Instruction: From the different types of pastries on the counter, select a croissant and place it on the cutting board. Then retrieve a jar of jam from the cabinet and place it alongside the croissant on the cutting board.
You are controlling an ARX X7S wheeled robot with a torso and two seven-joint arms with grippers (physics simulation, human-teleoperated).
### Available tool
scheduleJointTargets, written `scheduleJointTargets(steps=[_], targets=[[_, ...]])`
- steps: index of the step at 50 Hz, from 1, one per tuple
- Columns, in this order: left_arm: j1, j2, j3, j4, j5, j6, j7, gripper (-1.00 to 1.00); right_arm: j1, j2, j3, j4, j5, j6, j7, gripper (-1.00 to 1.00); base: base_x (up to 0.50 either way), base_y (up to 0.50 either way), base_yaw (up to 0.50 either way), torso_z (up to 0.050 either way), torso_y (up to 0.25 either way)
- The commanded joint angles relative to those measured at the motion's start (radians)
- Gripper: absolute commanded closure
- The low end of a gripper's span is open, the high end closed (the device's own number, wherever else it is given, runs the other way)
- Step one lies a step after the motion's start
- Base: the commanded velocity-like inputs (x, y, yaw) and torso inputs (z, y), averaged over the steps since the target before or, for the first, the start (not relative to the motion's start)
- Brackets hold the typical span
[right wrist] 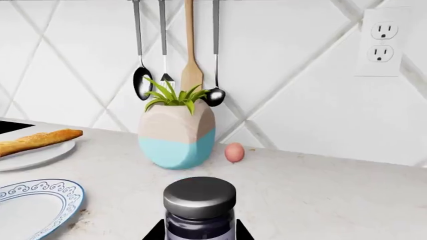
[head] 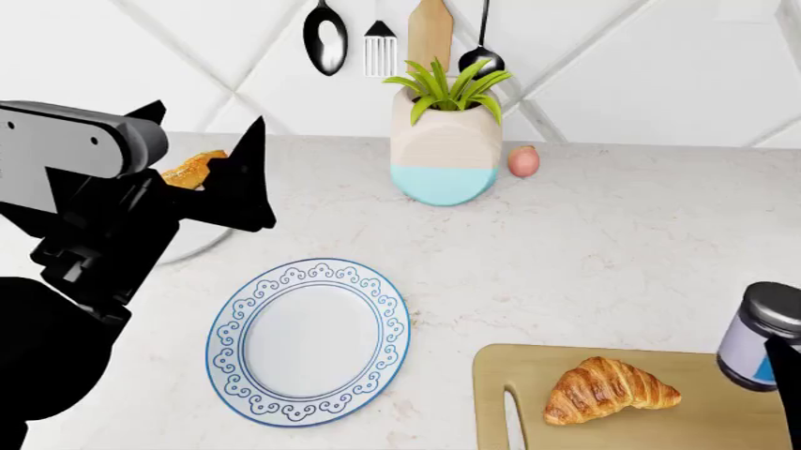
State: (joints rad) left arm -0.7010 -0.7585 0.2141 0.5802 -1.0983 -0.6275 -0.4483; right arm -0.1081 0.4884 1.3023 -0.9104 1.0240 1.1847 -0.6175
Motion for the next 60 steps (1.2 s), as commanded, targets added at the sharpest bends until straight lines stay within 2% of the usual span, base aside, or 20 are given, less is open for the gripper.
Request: scheduleJointTargets(steps=[1,35,60], targets=[[0.004,-0.001,0.002,-0.006,0.005,0.004,0.004,-1.00,-0.076,-0.063,-0.046,0.004,-0.138,-0.123,-0.106,1.00,0.00,0.00,0.00,0.000,0.000],[0.017,-0.009,-0.007,0.001,0.000,0.014,-0.005,-1.00,-0.197,-0.141,-0.183,0.077,-0.372,-0.337,-0.197,1.00,0.00,0.00,0.00,0.000,0.001],[0.023,-0.016,-0.009,0.001,0.001,0.019,-0.005,-1.00,-0.228,-0.154,-0.220,0.108,-0.428,-0.395,-0.207,1.00,0.00,0.00,0.00,0.000,0.000]])
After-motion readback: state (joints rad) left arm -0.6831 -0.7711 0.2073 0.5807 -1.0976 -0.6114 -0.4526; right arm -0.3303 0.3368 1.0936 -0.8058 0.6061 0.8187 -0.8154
